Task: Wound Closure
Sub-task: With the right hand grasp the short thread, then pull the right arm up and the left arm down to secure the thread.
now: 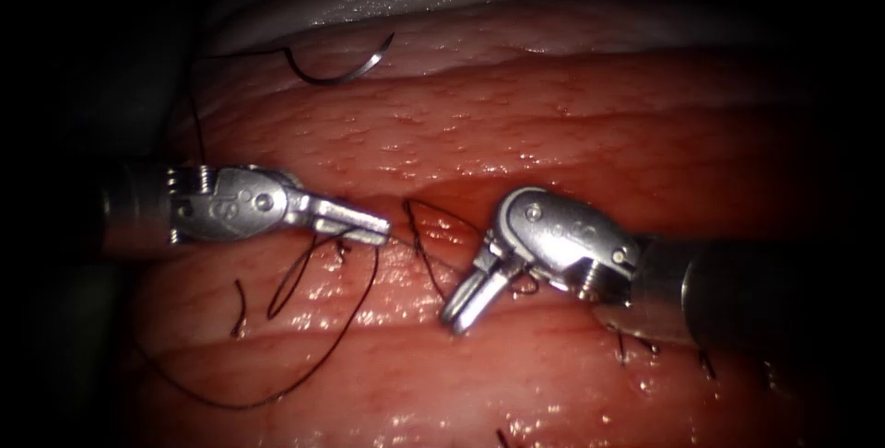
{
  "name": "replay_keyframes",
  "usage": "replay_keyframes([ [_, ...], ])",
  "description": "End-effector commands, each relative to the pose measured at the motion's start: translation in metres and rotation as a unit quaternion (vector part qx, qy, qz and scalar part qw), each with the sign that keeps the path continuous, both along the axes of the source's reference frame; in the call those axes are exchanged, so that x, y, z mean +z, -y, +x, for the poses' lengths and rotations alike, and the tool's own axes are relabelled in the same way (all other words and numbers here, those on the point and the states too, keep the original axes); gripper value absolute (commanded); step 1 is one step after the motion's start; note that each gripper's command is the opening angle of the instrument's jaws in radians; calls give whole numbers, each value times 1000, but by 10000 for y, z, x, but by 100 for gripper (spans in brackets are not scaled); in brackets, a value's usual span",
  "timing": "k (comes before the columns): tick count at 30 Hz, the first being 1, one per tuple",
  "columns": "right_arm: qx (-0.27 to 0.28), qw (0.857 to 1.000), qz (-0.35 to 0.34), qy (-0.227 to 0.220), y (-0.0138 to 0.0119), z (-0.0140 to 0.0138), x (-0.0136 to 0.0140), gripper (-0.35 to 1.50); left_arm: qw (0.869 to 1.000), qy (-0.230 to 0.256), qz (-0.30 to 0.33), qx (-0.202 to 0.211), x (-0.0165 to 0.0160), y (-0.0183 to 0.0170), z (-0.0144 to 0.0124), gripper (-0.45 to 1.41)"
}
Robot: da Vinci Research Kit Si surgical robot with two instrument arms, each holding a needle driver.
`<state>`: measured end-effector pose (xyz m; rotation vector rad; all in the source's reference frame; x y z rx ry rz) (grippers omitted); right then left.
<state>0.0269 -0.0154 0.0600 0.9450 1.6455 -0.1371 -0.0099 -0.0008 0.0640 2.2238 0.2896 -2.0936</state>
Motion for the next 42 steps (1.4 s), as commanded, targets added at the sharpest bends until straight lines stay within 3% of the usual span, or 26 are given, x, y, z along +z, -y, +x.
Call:
replay_keyframes([
  [1,-7,1000,-2,10,-8,11,5,-35,1000,-1,1,0,6,3,-5,-45],
  [10,20,999,15,21,-42,8,3,-35,1000,-11,-5,14,2,41,-5,-45],
  [21,74,994,58,59,-69,20,42,-35,998,-40,-14,51,-16,103,-22,-45],
  [31,116,987,58,98,-92,29,66,-35,991,-67,-30,110,-69,158,-37,-45],
  [42,149,978,60,133,-106,32,79,-35,983,-49,-43,170,-115,206,-58,-45],
])
